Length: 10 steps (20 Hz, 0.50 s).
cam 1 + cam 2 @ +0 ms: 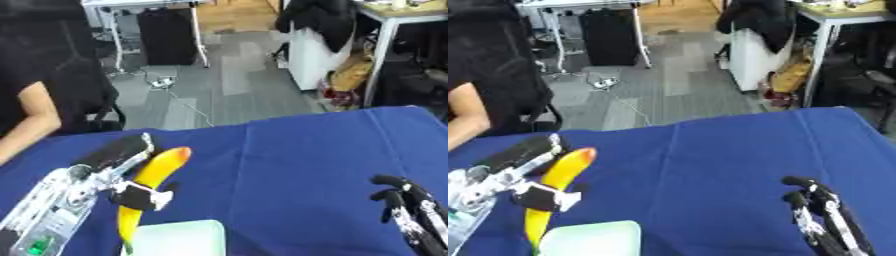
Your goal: Pick up objects on the table and place them in the box.
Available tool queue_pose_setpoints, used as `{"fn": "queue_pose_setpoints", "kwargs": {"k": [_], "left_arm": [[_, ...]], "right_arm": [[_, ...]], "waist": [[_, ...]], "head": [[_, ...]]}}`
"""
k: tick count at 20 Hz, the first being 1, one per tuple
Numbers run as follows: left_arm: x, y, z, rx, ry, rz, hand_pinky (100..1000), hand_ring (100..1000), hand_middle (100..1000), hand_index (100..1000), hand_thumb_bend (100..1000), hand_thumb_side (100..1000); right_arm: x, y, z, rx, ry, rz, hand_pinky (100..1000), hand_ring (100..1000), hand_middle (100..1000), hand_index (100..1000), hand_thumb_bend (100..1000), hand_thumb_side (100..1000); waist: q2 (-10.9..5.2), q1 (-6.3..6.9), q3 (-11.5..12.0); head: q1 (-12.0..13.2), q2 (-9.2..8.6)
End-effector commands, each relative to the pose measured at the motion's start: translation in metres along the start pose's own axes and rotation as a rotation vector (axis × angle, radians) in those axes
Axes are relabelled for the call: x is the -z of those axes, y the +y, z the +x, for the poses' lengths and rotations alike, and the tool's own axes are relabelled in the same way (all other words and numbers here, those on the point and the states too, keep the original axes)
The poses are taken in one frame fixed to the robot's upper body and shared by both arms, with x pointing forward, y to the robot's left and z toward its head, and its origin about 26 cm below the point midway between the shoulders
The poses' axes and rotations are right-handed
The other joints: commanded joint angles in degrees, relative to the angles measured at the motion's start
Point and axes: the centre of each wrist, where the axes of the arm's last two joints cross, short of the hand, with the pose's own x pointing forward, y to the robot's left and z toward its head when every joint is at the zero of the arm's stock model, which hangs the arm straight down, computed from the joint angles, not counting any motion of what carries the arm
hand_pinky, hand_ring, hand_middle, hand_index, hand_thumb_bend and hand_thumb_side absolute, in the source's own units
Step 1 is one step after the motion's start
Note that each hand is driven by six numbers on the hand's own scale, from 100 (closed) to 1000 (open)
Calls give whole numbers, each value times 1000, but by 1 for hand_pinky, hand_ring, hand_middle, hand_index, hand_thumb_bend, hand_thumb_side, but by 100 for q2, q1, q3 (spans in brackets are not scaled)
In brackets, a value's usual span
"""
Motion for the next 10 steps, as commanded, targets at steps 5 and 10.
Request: {"fn": "queue_pose_setpoints", "kwargs": {"k": [5, 10], "left_arm": [[11, -34, -10, -4, 27, -57, 100, 110, 245, 465, 100, 442], [14, -54, -17, -10, 52, -97, 100, 107, 241, 462, 100, 433]], "right_arm": [[8, -3, 7, -2, -33, -6, 389, 646, 761, 857, 100, 813], [9, -3, 9, -2, -40, -7, 389, 646, 761, 856, 100, 813]], "waist": [[-8, -39, -24], [64, -58, -71]], "head": [[38, -24], [86, -22]]}}
